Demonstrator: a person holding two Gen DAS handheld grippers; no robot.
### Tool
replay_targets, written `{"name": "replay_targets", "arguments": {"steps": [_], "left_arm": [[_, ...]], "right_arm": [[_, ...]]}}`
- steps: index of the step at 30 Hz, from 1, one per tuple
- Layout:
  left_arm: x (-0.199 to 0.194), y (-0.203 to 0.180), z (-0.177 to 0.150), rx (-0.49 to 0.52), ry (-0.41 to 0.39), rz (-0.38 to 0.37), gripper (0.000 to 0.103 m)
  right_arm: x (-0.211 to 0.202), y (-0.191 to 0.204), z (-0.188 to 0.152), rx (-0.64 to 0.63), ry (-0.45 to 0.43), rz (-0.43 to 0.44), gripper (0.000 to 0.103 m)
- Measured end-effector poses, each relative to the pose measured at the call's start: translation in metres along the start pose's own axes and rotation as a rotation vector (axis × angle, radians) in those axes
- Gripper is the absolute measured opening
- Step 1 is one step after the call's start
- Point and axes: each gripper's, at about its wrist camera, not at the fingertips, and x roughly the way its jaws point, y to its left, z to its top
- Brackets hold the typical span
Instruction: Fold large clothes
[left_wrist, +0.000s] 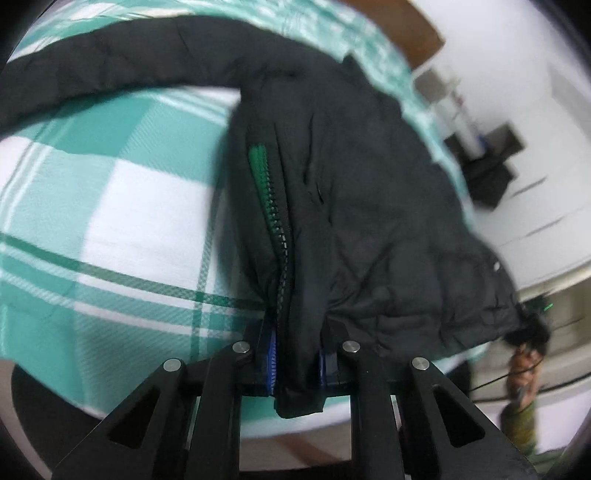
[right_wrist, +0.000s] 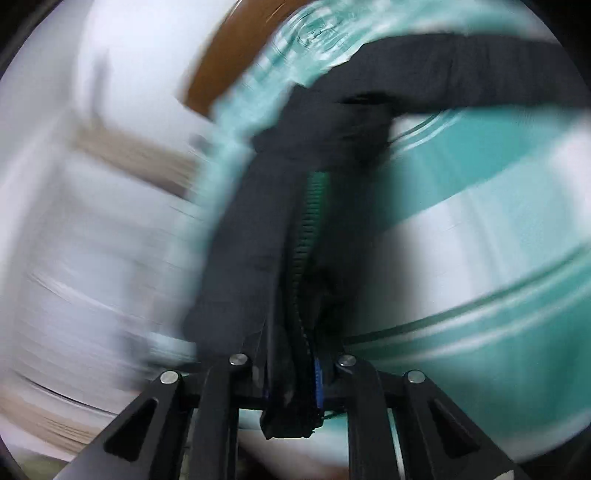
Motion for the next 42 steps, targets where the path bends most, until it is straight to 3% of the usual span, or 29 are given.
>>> {"name": "replay_targets", "arguments": {"steps": [1,3,6,10,12,13,14,15,16,18,19,20,21,23,28,33,34,36,37,38,42], "left_arm": [[-0.007,0.006,-0.001,-0.025,0.001,-0.026,0.016],[-0.006,0.016,-0.007,-0.042,0.016,-0.019,0.019],[0.024,0.011,-0.026,0.023,0.076,0.122,0.019],[0.032,-0.011,-0.040,0.136,0.041,0.245,0.026],[0.030,-0.015,-0.044,0.153,0.020,0.280,0.047],[0.030,-0.014,-0.046,0.156,0.016,0.296,0.069],[0.032,-0.014,-0.049,0.156,0.010,0.306,0.077],[0.033,-0.014,-0.051,0.152,0.004,0.315,0.077],[0.034,-0.014,-0.052,0.151,0.003,0.322,0.077],[0.037,-0.017,-0.060,0.161,-0.003,0.332,0.070],[0.039,-0.019,-0.063,0.167,0.005,0.306,0.042],[0.039,-0.015,-0.066,0.163,0.017,0.276,0.025],[0.038,-0.018,-0.069,0.157,0.014,0.271,0.023],[0.029,-0.022,-0.072,0.170,0.012,0.268,0.018],[0.013,-0.016,-0.091,0.162,0.045,0.220,0.018],[0.033,-0.020,-0.092,0.176,0.055,0.279,0.022],[0.032,-0.023,-0.090,0.181,0.050,0.289,0.027],[0.023,-0.030,-0.088,0.210,0.019,0.322,0.041],[0.017,-0.033,-0.088,0.227,-0.004,0.344,0.056],[0.008,-0.036,-0.087,0.240,-0.037,0.361,0.067],[-0.042,-0.044,-0.082,0.223,-0.221,0.390,0.089]], "right_arm": [[-0.008,0.000,-0.003,0.019,-0.014,-0.004,0.016],[-0.009,-0.014,-0.010,0.018,0.003,-0.115,0.016],[0.012,-0.056,-0.035,-0.018,0.083,-0.438,0.016],[0.023,-0.058,-0.052,-0.127,0.047,-0.529,0.017],[0.025,-0.046,-0.057,-0.206,0.043,-0.582,0.023],[0.027,-0.040,-0.059,-0.244,0.047,-0.611,0.027],[0.033,-0.036,-0.056,-0.262,0.054,-0.628,0.035],[0.033,-0.033,-0.057,-0.268,0.063,-0.638,0.042],[0.034,-0.030,-0.060,-0.264,0.071,-0.630,0.054],[0.034,-0.031,-0.057,-0.259,0.078,-0.606,0.057],[0.034,-0.032,-0.054,-0.264,0.089,-0.606,0.054],[0.038,-0.033,-0.052,-0.273,0.102,-0.619,0.031],[0.037,-0.032,-0.053,-0.279,0.108,-0.627,0.023],[0.027,-0.025,-0.057,-0.268,0.099,-0.618,0.020],[0.017,-0.019,-0.058,-0.291,0.097,-0.652,0.020],[0.040,-0.031,-0.055,-0.285,0.085,-0.692,0.023],[0.044,-0.027,-0.055,-0.304,0.078,-0.711,0.026],[0.042,-0.019,-0.056,-0.331,0.069,-0.728,0.045],[0.039,-0.015,-0.056,-0.340,0.060,-0.732,0.060],[0.032,-0.009,-0.056,-0.352,0.035,-0.741,0.066],[0.006,0.014,-0.050,-0.388,-0.068,-0.780,0.067]]}}
